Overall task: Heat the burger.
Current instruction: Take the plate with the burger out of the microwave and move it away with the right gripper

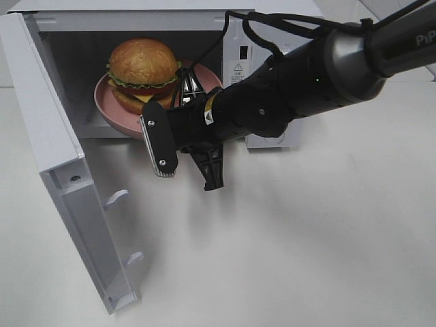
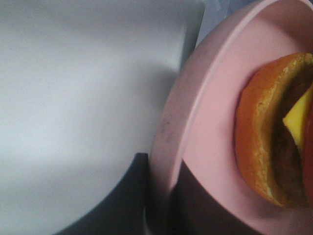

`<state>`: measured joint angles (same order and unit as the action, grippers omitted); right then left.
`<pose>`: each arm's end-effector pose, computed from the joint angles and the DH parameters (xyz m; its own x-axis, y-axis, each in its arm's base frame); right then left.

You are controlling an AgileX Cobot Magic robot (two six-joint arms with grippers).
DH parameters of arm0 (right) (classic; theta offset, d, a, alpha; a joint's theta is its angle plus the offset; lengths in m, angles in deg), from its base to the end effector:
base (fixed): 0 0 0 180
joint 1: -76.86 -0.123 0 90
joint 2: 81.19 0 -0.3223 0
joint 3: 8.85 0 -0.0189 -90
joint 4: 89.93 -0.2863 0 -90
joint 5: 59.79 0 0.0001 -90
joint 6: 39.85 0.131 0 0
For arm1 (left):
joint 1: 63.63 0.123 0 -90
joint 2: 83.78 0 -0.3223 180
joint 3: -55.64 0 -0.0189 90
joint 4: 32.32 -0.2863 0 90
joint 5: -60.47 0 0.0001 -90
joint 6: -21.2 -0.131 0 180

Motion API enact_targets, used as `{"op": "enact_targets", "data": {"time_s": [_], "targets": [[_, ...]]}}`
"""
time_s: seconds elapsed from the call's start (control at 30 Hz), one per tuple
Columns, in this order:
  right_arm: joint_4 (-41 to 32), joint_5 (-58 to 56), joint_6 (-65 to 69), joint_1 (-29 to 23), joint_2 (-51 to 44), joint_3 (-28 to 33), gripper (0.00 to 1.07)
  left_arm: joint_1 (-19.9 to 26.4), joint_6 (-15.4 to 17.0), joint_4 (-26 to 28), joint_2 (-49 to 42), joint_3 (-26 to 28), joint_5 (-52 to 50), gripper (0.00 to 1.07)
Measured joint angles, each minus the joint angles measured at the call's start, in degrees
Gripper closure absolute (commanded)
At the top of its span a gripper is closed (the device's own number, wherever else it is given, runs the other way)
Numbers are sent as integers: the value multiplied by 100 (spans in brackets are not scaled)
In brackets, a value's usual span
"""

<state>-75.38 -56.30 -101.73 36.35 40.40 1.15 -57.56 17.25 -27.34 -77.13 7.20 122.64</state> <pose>0.3776 0.3252 0.1405 0.5296 -0.8258 -0.1939 -0.6119 -0.2137 -0.7615 0.0209 -0.0079 0.2799 -0.4550 -0.0200 -0.8903 -0.0247 0.9996 -0.0099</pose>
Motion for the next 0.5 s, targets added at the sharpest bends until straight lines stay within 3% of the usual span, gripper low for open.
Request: {"op": "enact_targets", "data": {"time_s": [0.5], "targets": [[86,149,-69,-86,-819,1049,107,0,0,0,0,0,0,9]]}}
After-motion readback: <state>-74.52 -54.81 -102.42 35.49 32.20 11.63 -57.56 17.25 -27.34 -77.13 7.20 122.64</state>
